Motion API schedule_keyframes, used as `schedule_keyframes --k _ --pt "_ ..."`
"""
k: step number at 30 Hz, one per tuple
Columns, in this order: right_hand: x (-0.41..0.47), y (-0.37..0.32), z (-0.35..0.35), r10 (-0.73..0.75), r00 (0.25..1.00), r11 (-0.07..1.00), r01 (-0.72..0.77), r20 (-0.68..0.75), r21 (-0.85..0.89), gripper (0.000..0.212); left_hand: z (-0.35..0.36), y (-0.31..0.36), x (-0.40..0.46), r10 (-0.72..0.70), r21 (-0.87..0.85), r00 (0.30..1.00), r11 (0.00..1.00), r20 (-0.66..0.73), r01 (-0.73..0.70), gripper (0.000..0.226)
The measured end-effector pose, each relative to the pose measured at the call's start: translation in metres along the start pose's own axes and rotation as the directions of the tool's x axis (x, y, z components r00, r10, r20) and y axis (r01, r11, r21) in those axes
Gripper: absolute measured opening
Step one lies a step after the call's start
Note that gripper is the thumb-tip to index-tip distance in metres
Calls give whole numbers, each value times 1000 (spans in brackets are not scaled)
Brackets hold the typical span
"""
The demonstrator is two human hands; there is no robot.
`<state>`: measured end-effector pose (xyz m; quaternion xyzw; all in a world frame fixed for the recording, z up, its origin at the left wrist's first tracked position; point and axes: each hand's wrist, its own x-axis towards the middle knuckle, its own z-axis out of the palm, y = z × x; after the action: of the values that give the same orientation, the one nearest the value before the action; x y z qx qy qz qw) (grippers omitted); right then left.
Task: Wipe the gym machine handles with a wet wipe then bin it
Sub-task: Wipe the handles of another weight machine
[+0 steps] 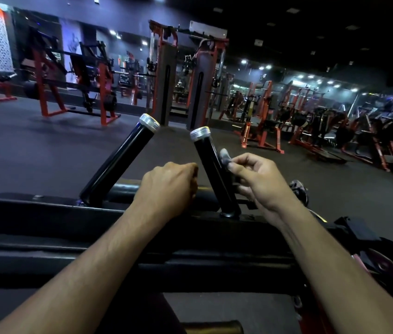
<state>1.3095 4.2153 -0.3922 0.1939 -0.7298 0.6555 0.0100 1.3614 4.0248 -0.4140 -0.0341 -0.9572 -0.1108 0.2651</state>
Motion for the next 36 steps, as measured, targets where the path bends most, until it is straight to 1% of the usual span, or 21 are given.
schedule_keyframes --k 2,6,9,12,16,19,23,26,28,31,34,36 --pt "16 -15 14 26 1000 998 -27 2 51 12 0 2 0 -1 16 1000 1000 -6 1 12" --pt "42 -32 40 9 1000 985 -12 15 170 6 -2 1 -1 -23 26 999 999 -30 23 11" --pt "43 -27 41 -21 1000 989 19 9 145 7 -1 1 -2 -12 18 999 1000 -33 13 14" --pt "35 -17 33 -32 996 981 16 82 192 10 -1 -1 -2 -5 7 999 1000 -44 5 12" --pt "32 -16 23 -52 975 938 -27 216 346 21 1 1 -2 -16 -1 999 1000 -49 16 14" --pt "36 -17 23 -4 974 910 -90 225 405 30 1 1 -2 -31 4 999 1000 -37 31 18" --pt "41 -15 26 72 972 894 -162 223 417 26 1 1 -2 -35 4 998 999 -47 35 18" --pt "43 -10 23 89 951 888 -210 295 410 40 0 2 -3 -40 -6 998 999 -42 39 21" --pt "41 -4 18 106 938 872 -247 329 422 43 0 2 -2 -39 -18 998 999 -43 38 21" --pt "38 -2 17 70 922 868 -244 381 432 45 2 1 0 -56 -20 997 998 -53 55 19" --pt "42 -9 18 43 913 869 -234 406 435 37 4 1 0 -75 -8 994 997 -85 74 19" --pt "47 -17 21 18 917 883 -202 398 425 32 5 0 0 -69 -4 992 998 -103 69 18"
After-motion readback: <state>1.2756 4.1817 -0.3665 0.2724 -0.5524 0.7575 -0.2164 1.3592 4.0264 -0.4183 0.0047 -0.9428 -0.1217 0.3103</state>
